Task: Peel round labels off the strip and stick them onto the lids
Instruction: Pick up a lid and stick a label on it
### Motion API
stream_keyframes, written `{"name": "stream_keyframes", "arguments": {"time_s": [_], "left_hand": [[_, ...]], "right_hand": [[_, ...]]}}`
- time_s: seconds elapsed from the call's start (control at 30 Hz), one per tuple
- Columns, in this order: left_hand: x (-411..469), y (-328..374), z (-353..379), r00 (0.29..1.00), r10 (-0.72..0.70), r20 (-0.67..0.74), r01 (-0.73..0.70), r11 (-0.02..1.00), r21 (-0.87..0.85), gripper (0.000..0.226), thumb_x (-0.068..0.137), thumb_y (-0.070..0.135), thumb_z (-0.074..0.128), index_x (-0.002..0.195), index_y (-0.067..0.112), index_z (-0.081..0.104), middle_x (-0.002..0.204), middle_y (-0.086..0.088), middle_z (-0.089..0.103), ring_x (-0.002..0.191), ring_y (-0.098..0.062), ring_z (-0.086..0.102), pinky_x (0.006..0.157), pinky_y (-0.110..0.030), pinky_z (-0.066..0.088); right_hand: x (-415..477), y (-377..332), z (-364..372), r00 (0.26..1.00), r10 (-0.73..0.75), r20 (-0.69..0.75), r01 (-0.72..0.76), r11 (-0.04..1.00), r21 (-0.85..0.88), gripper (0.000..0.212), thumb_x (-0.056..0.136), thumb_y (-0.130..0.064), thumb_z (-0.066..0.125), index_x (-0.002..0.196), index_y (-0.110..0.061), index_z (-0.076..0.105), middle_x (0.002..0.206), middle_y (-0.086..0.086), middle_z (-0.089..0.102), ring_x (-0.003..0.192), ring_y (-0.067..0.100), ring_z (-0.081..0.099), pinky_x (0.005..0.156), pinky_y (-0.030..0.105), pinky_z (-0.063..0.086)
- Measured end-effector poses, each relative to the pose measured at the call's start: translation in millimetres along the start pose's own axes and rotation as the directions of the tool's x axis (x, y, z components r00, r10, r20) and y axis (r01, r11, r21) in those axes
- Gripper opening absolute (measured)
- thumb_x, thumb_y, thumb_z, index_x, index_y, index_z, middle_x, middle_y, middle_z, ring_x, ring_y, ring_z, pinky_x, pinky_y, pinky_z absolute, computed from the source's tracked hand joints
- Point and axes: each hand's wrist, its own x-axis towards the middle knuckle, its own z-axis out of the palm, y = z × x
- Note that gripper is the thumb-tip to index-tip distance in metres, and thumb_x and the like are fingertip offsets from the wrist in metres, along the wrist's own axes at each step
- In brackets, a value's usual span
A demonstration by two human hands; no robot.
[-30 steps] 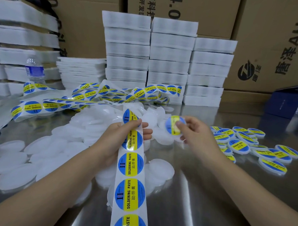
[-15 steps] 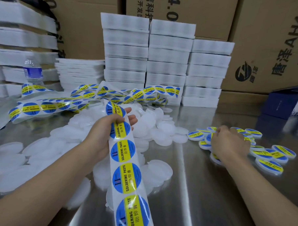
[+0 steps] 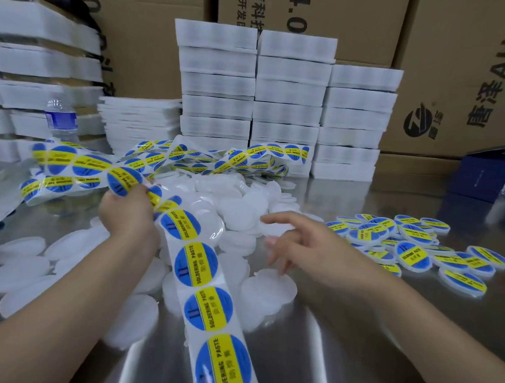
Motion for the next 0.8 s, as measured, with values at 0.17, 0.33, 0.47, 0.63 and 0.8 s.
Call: {"name": "stream_keyframes", "arguments": {"time_s": [0.17, 0.33, 0.47, 0.63, 0.8], "left_hand": [[14.4, 2.5, -2.2, 0.989, 0.013, -0.150, -0.020, 0.999, -0.046, 0.017, 0.088, 0.017, 0.059, 0.104, 0.018, 0.053, 0.094, 0.000, 0.056, 0.062, -0.010, 0.044, 0.045, -0.021, 0.032], [16.1, 1.7, -1.1, 0.984, 0.017, -0.175, -0.025, 0.999, -0.046, 0.019, 0.088, 0.018, 0.060, 0.096, 0.019, 0.043, 0.097, 0.000, 0.056, 0.069, -0.012, 0.045, 0.043, -0.020, 0.030], [13.1, 2.1, -1.2, 0.984, 0.030, -0.178, -0.032, 0.999, -0.011, 0.020, 0.090, 0.017, 0.058, 0.100, 0.020, 0.040, 0.098, 0.003, 0.052, 0.076, -0.012, 0.048, 0.043, -0.017, 0.029], [10.5, 2.6, 0.3, 0.984, 0.017, -0.177, -0.017, 1.000, -0.001, 0.016, 0.092, 0.017, 0.056, 0.093, 0.022, 0.040, 0.092, 0.006, 0.050, 0.059, -0.006, 0.043, 0.037, -0.012, 0.029], [10.5, 1.6, 0.0, 0.986, 0.003, -0.167, 0.000, 1.000, 0.016, 0.017, 0.092, 0.016, 0.055, 0.095, 0.021, 0.039, 0.093, 0.005, 0.050, 0.051, -0.001, 0.037, 0.031, -0.010, 0.029]], "right_hand": [[-14.0, -9.4, 17.6, 0.943, -0.023, 0.332, 0.026, 1.000, -0.006, 0.065, 0.066, -0.043, 0.075, 0.122, -0.053, 0.042, 0.089, -0.007, 0.071, 0.068, 0.004, 0.051, 0.071, 0.020, 0.045], [-21.6, -20.7, 30.7, 0.906, -0.051, 0.419, 0.080, 0.995, -0.053, 0.068, 0.074, -0.026, 0.078, 0.126, -0.050, 0.042, 0.087, -0.013, 0.070, 0.066, 0.009, 0.043, 0.068, 0.025, 0.042], [-24.3, -26.4, 37.1, 0.926, -0.057, 0.372, 0.106, 0.988, -0.114, 0.060, 0.072, -0.034, 0.079, 0.118, -0.051, 0.045, 0.087, -0.017, 0.070, 0.074, 0.024, 0.044, 0.074, 0.037, 0.045], [-22.6, -24.4, 44.2, 0.952, -0.052, 0.303, 0.085, 0.992, -0.096, 0.053, 0.072, -0.031, 0.079, 0.113, -0.048, 0.050, 0.086, -0.020, 0.068, 0.071, 0.011, 0.039, 0.072, 0.031, 0.042], [-17.8, -20.5, 47.3, 0.958, -0.064, 0.279, 0.045, 0.996, 0.077, 0.042, 0.078, -0.007, 0.071, 0.106, -0.036, 0.059, 0.077, -0.012, 0.069, 0.058, 0.010, 0.033, 0.055, 0.018, 0.035]]}}
